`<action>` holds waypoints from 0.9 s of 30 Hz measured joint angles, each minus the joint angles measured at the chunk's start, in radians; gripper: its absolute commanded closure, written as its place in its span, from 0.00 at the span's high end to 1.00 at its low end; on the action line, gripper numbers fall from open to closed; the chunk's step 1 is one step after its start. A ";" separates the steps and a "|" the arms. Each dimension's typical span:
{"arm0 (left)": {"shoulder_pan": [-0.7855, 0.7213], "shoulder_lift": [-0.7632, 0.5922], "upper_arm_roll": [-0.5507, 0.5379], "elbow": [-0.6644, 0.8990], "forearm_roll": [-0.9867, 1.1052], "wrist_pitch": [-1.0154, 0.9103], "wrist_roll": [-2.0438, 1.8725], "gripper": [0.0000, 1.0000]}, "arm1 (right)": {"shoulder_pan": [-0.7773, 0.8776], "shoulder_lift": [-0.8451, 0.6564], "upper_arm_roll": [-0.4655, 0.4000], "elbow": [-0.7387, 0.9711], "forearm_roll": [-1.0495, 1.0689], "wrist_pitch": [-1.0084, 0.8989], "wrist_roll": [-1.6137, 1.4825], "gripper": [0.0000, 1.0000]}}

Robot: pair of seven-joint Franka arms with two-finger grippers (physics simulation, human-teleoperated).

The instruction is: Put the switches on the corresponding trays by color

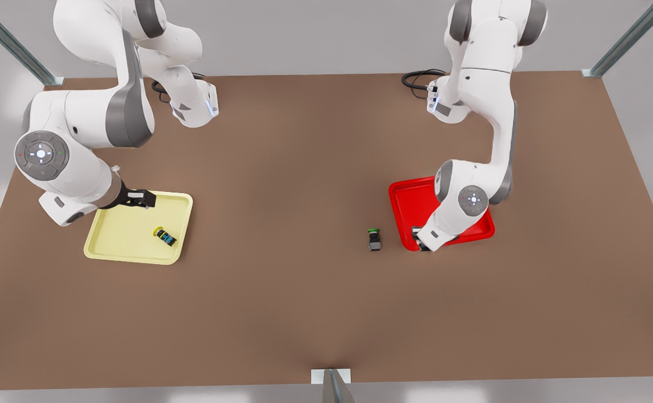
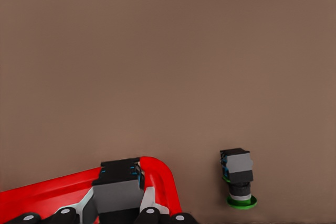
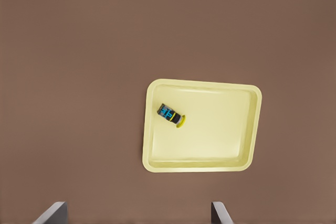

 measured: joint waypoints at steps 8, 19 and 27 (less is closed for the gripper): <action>-0.050 -0.260 -0.012 -0.315 0.028 0.030 -0.009 0.50 | -0.004 0.001 -0.001 0.000 0.000 0.002 0.000 1.00; -0.042 -0.282 -0.019 -0.374 0.011 0.069 -0.013 1.00 | 0.000 0.005 -0.001 0.000 0.000 0.002 0.000 1.00; 0.161 -0.289 -0.015 0.296 0.164 -0.709 -0.085 1.00 | -0.002 0.006 -0.001 0.000 0.000 0.005 0.000 1.00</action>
